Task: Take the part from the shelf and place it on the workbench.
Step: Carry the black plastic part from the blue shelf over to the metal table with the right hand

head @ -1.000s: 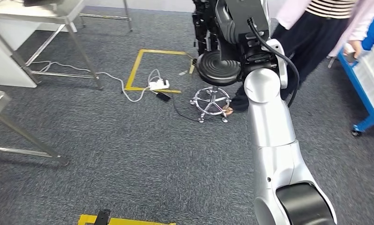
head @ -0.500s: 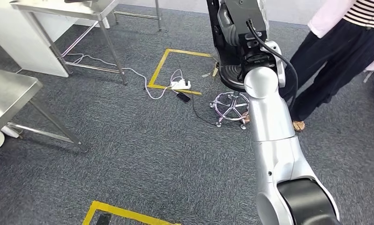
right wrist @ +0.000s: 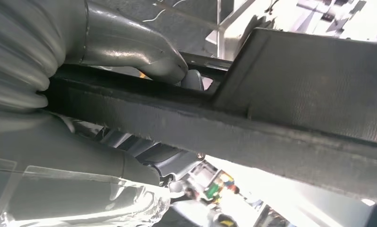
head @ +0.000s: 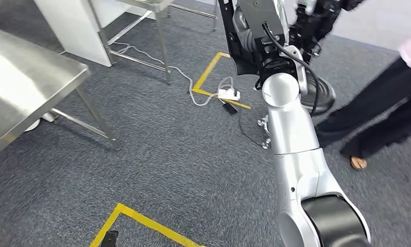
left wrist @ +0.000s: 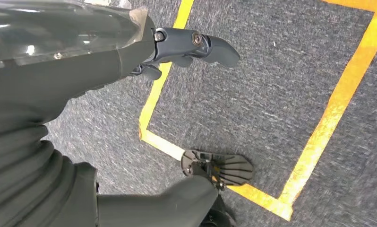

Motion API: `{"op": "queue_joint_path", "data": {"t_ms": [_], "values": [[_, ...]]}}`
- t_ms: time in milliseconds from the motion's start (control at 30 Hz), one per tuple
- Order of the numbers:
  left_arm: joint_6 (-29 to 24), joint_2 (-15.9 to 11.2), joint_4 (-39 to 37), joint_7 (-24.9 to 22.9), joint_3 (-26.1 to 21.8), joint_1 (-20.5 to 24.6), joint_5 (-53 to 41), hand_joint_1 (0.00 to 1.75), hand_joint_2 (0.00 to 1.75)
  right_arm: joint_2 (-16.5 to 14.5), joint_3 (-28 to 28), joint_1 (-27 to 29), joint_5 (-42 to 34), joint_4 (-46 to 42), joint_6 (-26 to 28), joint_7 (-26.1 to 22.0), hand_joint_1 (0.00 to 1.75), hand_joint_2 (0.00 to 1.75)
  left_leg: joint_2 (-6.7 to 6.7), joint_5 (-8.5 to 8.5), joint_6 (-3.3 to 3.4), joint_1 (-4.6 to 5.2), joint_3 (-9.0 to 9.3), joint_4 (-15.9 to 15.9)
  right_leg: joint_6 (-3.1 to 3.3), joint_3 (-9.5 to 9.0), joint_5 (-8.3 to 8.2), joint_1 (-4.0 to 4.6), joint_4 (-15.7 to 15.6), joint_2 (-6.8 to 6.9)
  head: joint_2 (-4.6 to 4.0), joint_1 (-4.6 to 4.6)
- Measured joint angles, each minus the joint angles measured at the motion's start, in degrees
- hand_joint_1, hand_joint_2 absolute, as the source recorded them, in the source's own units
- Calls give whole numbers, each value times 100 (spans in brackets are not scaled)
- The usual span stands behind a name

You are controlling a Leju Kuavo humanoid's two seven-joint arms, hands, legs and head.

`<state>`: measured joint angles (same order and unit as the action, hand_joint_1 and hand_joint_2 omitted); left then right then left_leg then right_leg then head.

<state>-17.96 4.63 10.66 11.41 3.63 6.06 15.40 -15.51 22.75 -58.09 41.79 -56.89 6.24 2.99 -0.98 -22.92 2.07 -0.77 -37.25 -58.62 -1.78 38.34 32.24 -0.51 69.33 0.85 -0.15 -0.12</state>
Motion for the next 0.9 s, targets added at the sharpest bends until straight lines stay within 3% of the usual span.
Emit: {"op": "queue_joint_path", "data": {"t_ms": [67,100,133,200,267,333,367,400,433,500,567,600,633,700,767,867,900], "values": [[2,5,-1,6,-23,2,-1,0,175,14,-17,-19,33,57,-1,32,175,175,-171,0,9,1,1,-2,-27,327,143,-5,582,-62,0,4],[4,7,-1,14,-36,-2,-1,0,175,18,-22,-25,63,83,-1,50,175,175,-258,1,8,1,2,-4,-63,350,87,-5,574,-73,0,5],[8,9,-1,29,-49,-5,0,0,175,20,-24,-40,103,106,-1,69,175,175,-343,3,5,0,4,-7,-108,261,-52,-15,338,-94,0,4],[30,7,0,85,-72,-5,9,0,175,41,-30,-112,193,146,-3,117,175,175,-505,7,-15,4,-4,-20,-177,-112,-406,-59,-496,-299,0,3],[57,5,1,147,-95,-7,29,0,175,89,-40,-194,267,176,-15,156,175,175,-636,22,-66,9,-36,-26,-155,-347,-587,-83,-1009,-467,0,-1],[81,4,0,193,-117,-33,62,0,175,145,-58,-242,327,193,-44,178,175,175,-744,53,-143,-13,-72,1,-70,-380,-610,-57,-1068,-399,0,-1],[92,0,-1,216,-128,-55,75,0,175,167,-72,-267,361,202,-68,188,175,175,-719,49,-177,-24,-91,-4,-22,-394,-628,-64,-1088,-339,0,-3],[102,-3,-1,237,-140,-74,86,0,175,186,-84,-298,392,212,-96,197,175,175,-601,5,-207,-22,-126,-61,31,-408,-646,-78,-1112,-282,0,-9],[109,-6,-1,261,-156,-83,90,0,175,205,-93,-338,421,229,-127,203,175,175,-424,-105,-231,-15,-207,-231,83,-423,-661,-94,-1136,-219,0,-18],[117,-5,0,298,-193,-77,92,0,175,253,-104,-411,449,277,-161,208,175,175,-54,-454,-261,-13,-507,-891,153,-438,-661,-82,-1153,-95,0,-30],[119,-1,1,316,-216,-70,93,0,175,302,-113,-443,457,344,-167,196,175,175,53,-678,-295,-37,-804,-1516,176,-446,-649,-59,-1151,52,0,-30],[119,0,1,319,-222,-71,95,0,175,317,-116,-445,459,380,-167,185,175,175,71,-646,-308,-45,-822,-1557,179,-448,-645,-54,-1150,122,0,-32],[119,-3,1,321,-227,-73,96,0,175,328,-119,-444,460,411,-166,174,175,175,103,-520,-317,-52,-722,-1367,174,-451,-639,-53,-1148,188,0,-32],[121,-8,2,323,-239,-68,97,0,175,342,-120,-448,462,451,-162,159,175,175,286,-200,-311,-44,-301,-600,144,-462,-618,-43,-1141,300,0,-34],[126,-5,4,325,-252,-54,97,0,175,360,-123,-467,464,475,-161,152,175,175,405,-53,-252,-16,-39,-107,95,-471,-589,5,-1132,393,0,-20],[130,-1,5,333,-260,-44,97,0,175,374,-125,-493,467,511,-160,145,175,175,254,-27,-134,15,-32,-36,17,-489,-552,51,-1133,532,0,0],[128,1,5,336,-262,-46,97,0,175,377,-125,-499,468,520,-160,145,175,175,194,-13,-97,13,-25,-21,-11,-474,-510,39,-1086,494,0,5]]}}
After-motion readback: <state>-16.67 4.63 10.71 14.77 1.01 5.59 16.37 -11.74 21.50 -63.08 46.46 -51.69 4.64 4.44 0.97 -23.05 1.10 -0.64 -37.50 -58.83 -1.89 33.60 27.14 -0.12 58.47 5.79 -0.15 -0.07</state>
